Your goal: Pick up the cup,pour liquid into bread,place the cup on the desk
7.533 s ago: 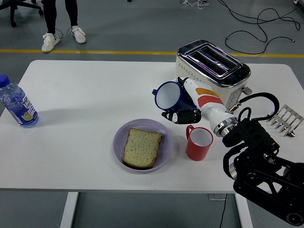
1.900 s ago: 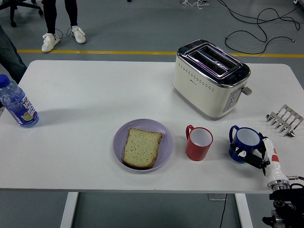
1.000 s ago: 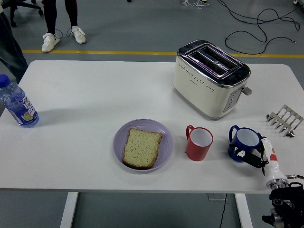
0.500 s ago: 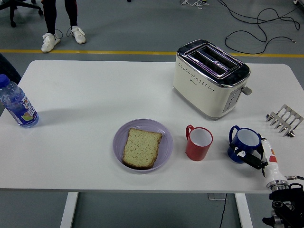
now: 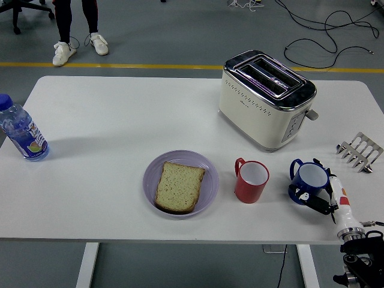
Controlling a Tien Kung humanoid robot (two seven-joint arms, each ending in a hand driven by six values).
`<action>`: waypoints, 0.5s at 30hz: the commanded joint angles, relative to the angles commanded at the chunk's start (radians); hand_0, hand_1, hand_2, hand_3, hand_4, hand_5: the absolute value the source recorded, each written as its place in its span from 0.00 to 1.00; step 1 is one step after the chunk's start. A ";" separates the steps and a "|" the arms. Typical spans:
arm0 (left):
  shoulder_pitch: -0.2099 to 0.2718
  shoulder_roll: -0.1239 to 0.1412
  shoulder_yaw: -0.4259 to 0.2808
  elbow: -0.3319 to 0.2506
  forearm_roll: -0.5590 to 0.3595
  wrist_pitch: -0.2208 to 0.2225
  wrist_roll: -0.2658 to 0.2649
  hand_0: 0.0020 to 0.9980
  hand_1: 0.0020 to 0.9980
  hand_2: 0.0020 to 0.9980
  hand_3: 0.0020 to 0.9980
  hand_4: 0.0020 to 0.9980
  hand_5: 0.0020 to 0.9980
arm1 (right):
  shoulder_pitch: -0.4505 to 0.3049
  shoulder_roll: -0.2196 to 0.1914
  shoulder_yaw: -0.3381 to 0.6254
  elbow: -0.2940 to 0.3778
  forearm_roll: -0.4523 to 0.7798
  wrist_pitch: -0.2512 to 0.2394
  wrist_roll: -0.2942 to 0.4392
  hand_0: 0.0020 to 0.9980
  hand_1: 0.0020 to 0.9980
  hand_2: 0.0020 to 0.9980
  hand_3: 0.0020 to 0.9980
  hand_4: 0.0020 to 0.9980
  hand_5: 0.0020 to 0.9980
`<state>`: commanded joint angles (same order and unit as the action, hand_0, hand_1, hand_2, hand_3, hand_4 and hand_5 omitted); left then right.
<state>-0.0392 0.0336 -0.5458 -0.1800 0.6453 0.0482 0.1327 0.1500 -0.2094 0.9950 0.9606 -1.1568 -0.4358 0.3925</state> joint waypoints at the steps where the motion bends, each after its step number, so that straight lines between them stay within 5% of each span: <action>1: 0.000 0.000 0.000 0.000 0.000 0.000 0.000 0.66 0.70 0.73 0.63 0.40 0.93 | 0.000 0.000 0.000 0.000 0.000 0.000 0.000 0.80 0.73 0.89 0.96 0.94 0.09; 15: 0.000 0.001 0.007 0.000 -0.006 0.000 -0.001 0.66 0.70 0.73 0.63 0.40 0.93 | -0.004 0.000 0.018 0.020 -0.002 -0.012 0.009 0.85 0.79 0.97 1.00 0.95 0.05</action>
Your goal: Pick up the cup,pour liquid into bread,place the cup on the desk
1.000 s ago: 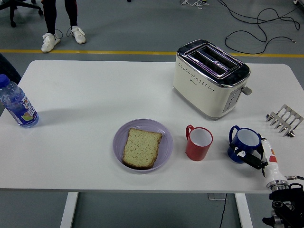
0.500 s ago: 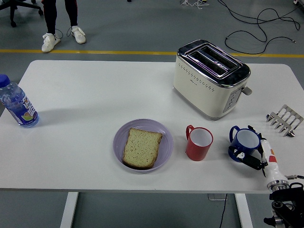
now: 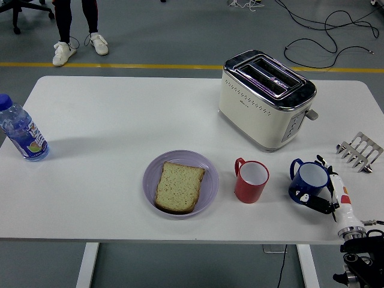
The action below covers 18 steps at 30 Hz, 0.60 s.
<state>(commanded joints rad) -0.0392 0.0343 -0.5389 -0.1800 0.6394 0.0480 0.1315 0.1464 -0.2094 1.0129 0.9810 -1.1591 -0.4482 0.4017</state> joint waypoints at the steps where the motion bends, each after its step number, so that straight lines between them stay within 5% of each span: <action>1: 0.000 0.000 -0.001 0.000 0.001 0.000 0.000 0.66 0.70 0.73 0.63 0.40 0.93 | 0.000 0.001 0.005 0.002 0.000 0.002 -0.002 0.85 0.79 0.97 1.00 0.95 0.05; 18: 0.005 0.000 -0.008 0.000 0.008 0.000 0.000 0.66 0.70 0.73 0.64 0.40 0.93 | -0.042 -0.011 0.070 0.108 -0.018 0.022 -0.033 0.88 0.81 0.99 1.00 0.96 0.04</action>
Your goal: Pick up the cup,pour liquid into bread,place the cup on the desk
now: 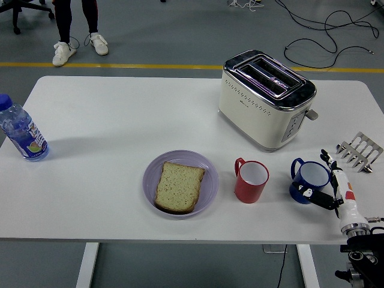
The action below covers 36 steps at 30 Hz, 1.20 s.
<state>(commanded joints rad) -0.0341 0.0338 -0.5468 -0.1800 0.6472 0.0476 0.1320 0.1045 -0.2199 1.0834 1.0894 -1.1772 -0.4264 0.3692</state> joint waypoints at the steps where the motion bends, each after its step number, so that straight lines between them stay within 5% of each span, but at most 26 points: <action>1: 0.001 0.000 -0.001 0.000 0.002 0.000 0.000 0.66 0.70 0.73 0.64 0.39 0.94 | -0.004 -0.002 0.003 0.009 -0.001 0.000 -0.001 0.89 0.82 0.99 1.00 0.96 0.04; 18: 0.015 0.005 -0.001 0.000 0.019 -0.002 0.002 0.66 0.70 0.73 0.64 0.39 0.94 | -0.110 -0.022 0.106 0.338 0.012 -0.050 -0.005 0.89 0.83 0.99 1.00 0.96 0.05; 24: 0.018 0.008 0.016 0.000 0.004 -0.002 -0.001 0.66 0.70 0.73 0.64 0.39 0.94 | -0.141 -0.019 0.183 0.485 0.204 -0.009 -0.012 0.88 0.83 0.94 1.00 0.95 0.11; 25: 0.018 0.008 0.016 0.000 0.004 -0.003 -0.001 0.66 0.70 0.73 0.64 0.39 0.94 | -0.143 -0.018 0.198 0.506 0.250 0.000 -0.016 0.84 0.79 0.86 0.84 0.84 0.23; 36: 0.015 0.008 0.018 0.000 -0.003 -0.003 -0.002 0.66 0.70 0.73 0.64 0.39 0.95 | -0.149 -0.002 0.310 0.561 0.699 0.083 -0.032 0.82 0.76 0.77 0.76 0.73 0.27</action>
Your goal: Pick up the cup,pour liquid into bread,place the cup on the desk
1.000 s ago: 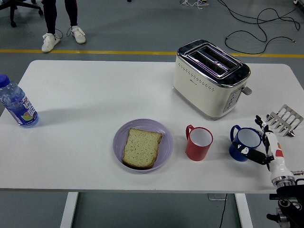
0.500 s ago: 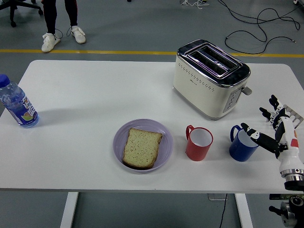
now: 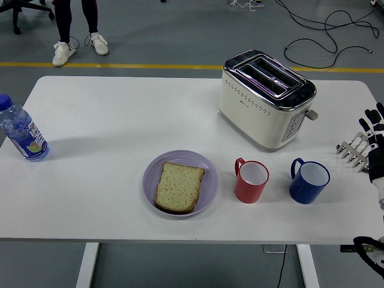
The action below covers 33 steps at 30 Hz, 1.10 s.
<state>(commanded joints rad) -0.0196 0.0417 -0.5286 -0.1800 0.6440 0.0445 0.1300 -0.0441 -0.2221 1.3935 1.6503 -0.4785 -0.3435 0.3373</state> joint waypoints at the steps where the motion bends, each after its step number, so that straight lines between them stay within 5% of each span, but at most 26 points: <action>1: 0.000 0.000 -0.004 0.000 0.003 0.000 0.001 0.66 0.70 0.73 0.64 0.39 0.94 | -0.001 0.001 0.006 -0.002 0.045 0.009 -0.006 0.82 0.77 0.77 0.74 0.70 0.28; 10: -0.001 0.000 0.000 0.000 0.001 0.001 0.000 0.66 0.70 0.73 0.64 0.39 0.94 | -0.008 0.014 0.041 -0.007 0.299 0.066 -0.047 0.83 0.77 0.77 0.72 0.69 0.30; 33: -0.017 -0.002 -0.007 0.000 0.008 0.003 -0.001 0.66 0.71 0.73 0.64 0.39 0.94 | 0.000 0.032 0.086 -0.019 0.342 0.066 -0.051 0.80 0.73 0.77 0.70 0.68 0.33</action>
<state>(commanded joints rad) -0.0366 0.0398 -0.5360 -0.1800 0.6525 0.0475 0.1288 -0.0440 -0.1904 1.4793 1.6312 -0.1366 -0.2780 0.2862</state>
